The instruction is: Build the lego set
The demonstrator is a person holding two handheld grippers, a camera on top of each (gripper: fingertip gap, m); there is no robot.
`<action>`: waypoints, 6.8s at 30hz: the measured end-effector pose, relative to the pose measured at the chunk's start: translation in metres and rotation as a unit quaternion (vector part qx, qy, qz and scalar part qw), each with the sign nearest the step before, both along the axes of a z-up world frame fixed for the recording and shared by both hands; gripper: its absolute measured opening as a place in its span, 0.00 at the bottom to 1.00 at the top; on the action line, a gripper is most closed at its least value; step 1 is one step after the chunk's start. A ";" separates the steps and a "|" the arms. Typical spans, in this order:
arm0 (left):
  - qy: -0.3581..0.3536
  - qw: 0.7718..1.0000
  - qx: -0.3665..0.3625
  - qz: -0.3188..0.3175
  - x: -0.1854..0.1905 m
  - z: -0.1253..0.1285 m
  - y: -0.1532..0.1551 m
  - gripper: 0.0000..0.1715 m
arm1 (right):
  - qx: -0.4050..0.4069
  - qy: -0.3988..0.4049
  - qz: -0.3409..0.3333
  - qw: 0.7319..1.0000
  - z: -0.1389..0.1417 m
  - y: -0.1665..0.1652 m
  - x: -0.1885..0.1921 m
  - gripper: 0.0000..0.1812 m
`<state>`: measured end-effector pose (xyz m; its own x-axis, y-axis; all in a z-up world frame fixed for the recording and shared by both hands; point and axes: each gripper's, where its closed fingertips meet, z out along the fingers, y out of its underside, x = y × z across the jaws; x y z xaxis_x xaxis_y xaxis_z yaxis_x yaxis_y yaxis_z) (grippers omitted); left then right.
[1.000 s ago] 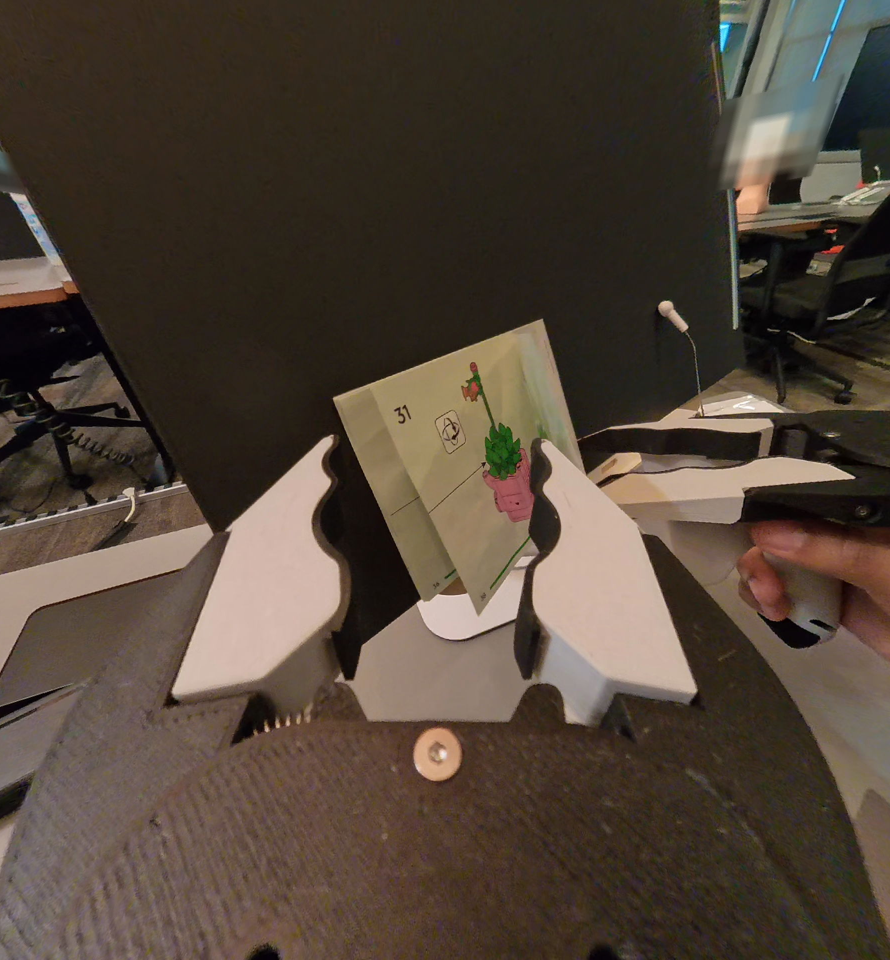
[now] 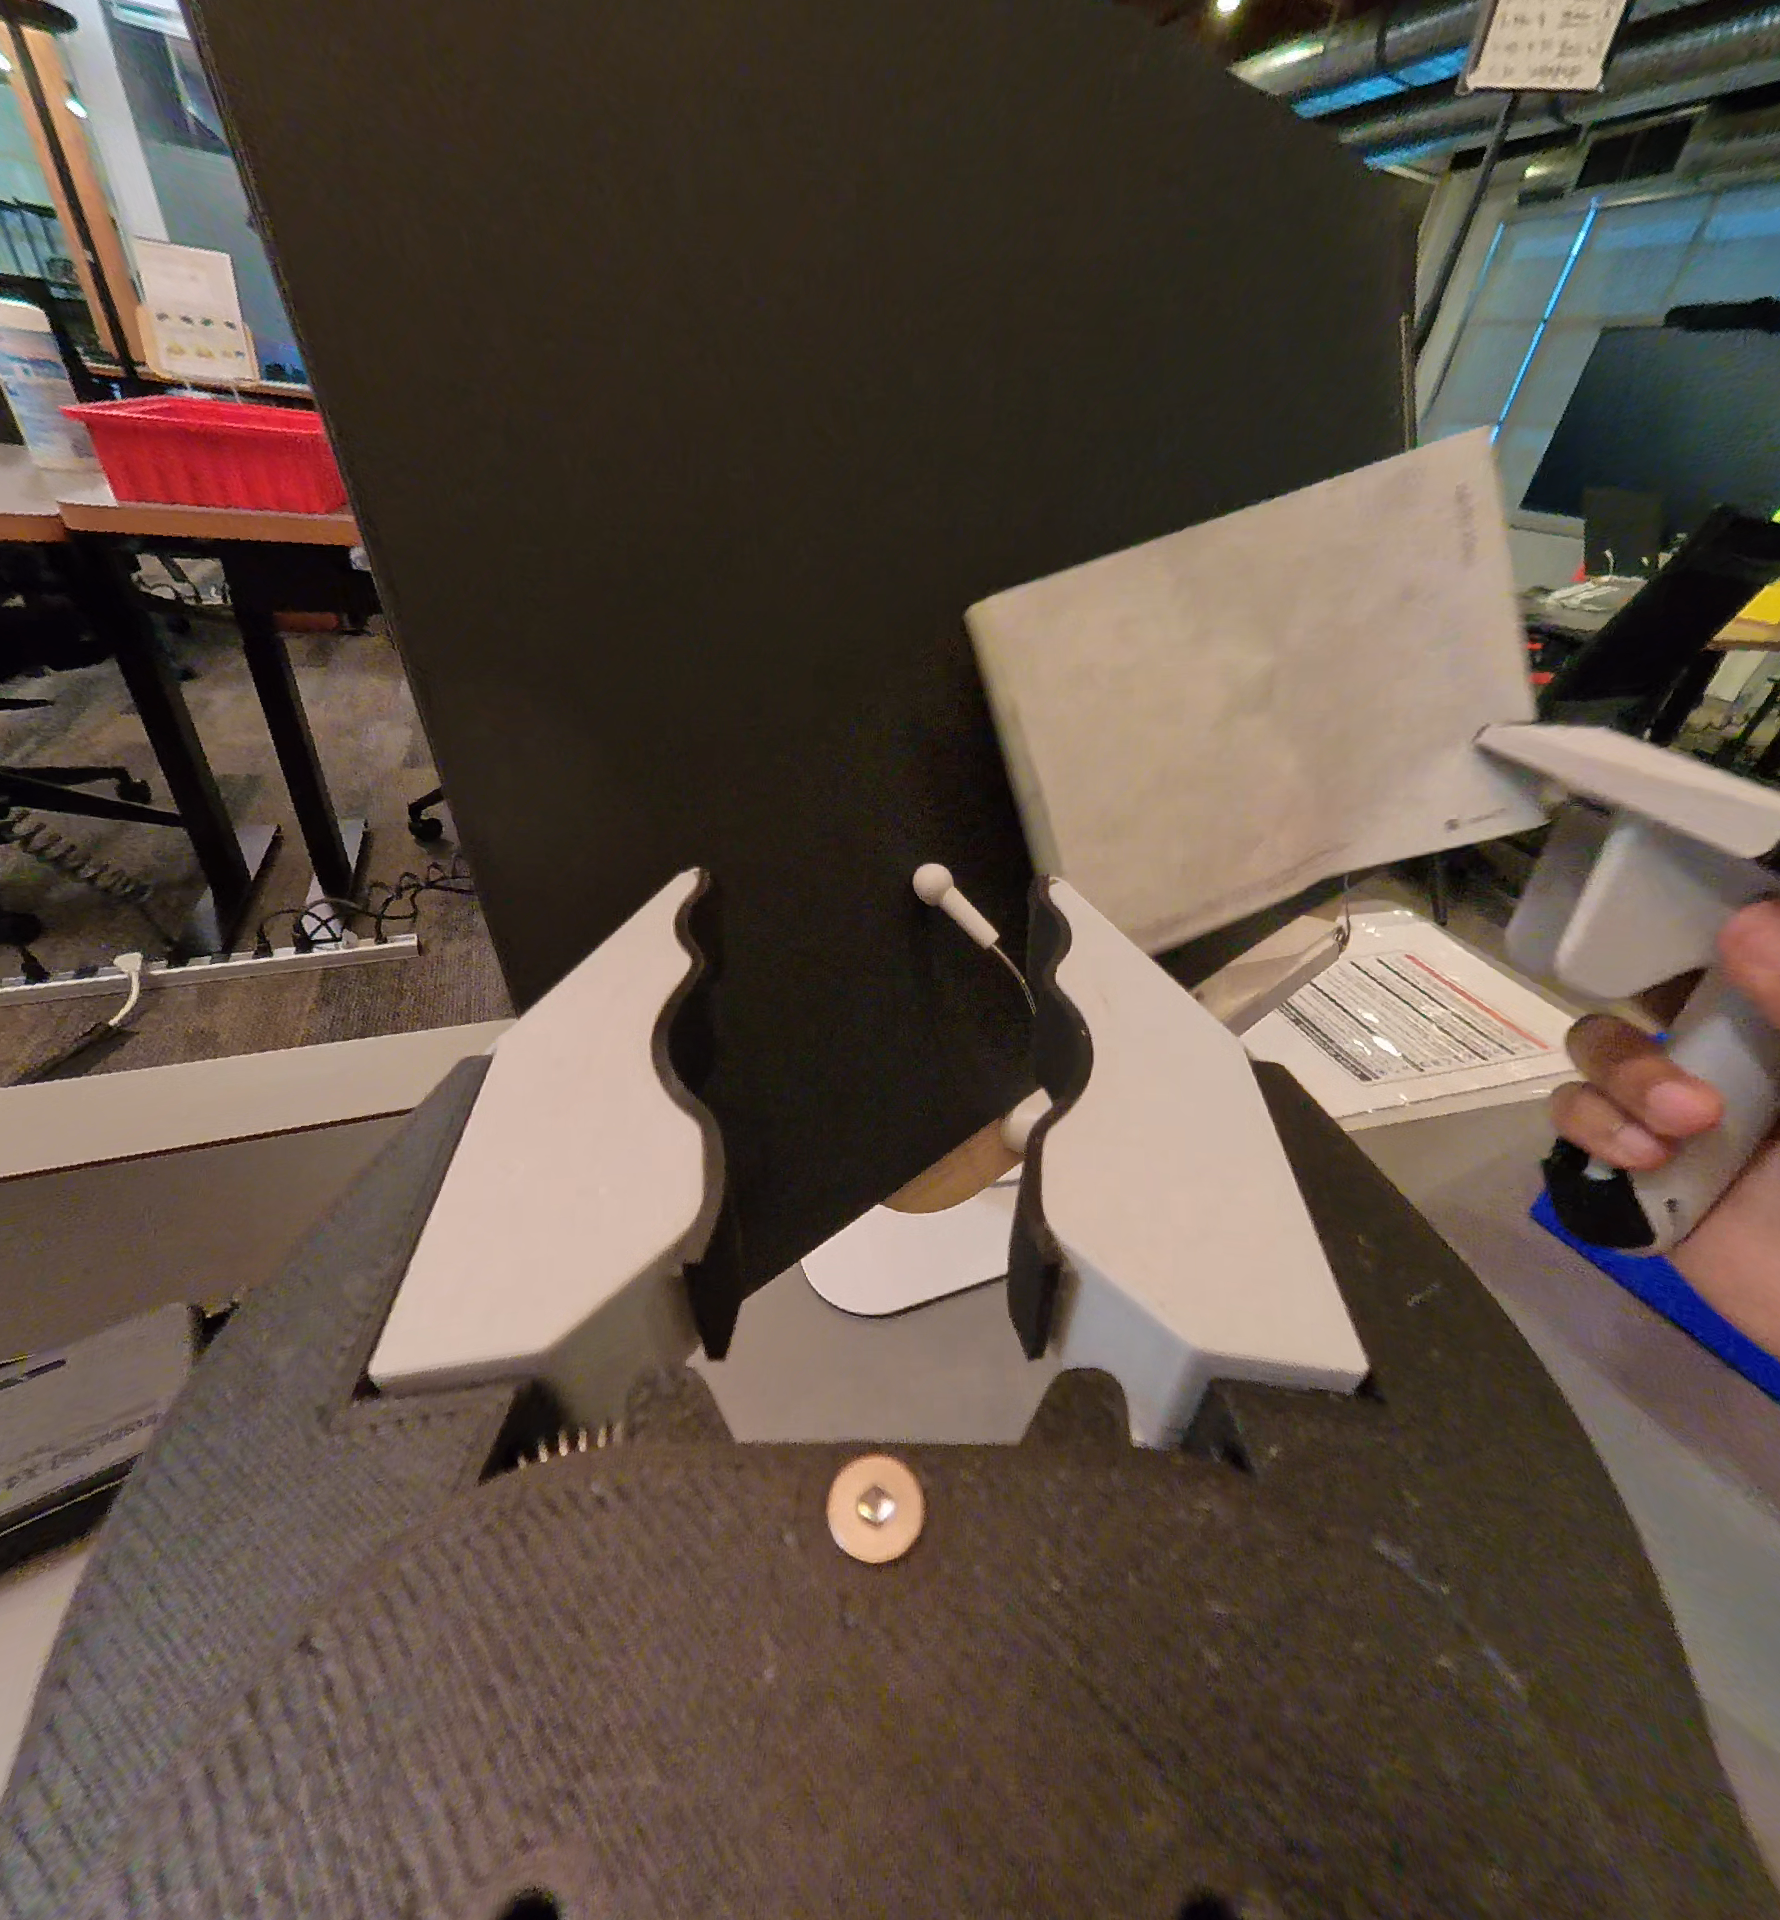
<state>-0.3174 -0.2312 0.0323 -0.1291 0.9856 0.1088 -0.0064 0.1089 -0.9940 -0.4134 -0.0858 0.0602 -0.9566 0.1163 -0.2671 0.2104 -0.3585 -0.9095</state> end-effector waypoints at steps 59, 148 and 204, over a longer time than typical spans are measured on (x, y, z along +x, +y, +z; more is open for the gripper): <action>-0.096 0.854 -0.010 -0.511 0.120 -0.133 0.229 0.38 | 0.316 -0.038 0.024 0.948 -0.199 0.079 0.093 0.12; 0.016 0.844 0.191 -0.501 0.109 -0.095 0.211 0.21 | 0.080 -0.046 0.287 0.953 -0.113 0.069 0.192 0.19; 0.017 0.855 0.172 -0.488 0.106 -0.097 0.206 0.27 | 0.132 0.014 0.276 0.952 -0.128 0.062 0.202 0.19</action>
